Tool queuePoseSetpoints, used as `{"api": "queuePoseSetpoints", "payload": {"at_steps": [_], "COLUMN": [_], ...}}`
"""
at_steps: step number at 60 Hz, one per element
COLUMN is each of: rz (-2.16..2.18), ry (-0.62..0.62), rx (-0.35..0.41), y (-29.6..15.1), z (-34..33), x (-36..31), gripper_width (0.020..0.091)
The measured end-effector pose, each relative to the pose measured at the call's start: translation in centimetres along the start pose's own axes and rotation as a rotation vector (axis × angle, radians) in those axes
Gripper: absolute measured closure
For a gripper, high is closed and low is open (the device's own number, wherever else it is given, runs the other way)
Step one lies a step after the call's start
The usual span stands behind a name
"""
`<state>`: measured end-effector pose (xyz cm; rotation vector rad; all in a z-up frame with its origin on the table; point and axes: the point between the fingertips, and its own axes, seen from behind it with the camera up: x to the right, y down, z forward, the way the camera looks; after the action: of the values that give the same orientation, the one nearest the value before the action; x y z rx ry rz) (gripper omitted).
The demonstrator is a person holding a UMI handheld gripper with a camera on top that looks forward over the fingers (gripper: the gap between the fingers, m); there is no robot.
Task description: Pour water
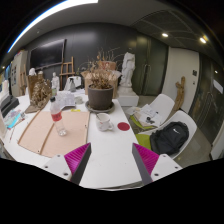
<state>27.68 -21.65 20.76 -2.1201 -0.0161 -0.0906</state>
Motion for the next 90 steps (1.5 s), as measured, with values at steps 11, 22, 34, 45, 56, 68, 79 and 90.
{"api": "queuePoseSetpoints", "payload": {"at_steps": [11, 22, 34, 45, 56, 68, 79, 90], "rz": [-0.008, -0.03, -0.047, -0.062, 0.003, 0.0, 0.054, 0.054], "ry": [-0.016, -0.064, -0.171, -0.207, -0.198, -0.134, -0.082, -0.081], "rx": [-0.001, -0.009, -0.007, 0.064, 0.137, 0.209, 0.208, 0.203], "y": [0.0, 0.4, 1.1, 0.0, -2.1, -3.8, -3.8, -3.9], "z": [0.6, 1.7, 2.8, 6.6, 14.6, 23.4, 27.7, 28.3], "x": [-0.8, -5.0, -14.2, -23.1, -29.0, -31.9, -31.8, -31.8], "gripper_width": [0.0249, 0.0248, 0.0246, 0.0248, 0.025, 0.0265, 0.0422, 0.071]}}
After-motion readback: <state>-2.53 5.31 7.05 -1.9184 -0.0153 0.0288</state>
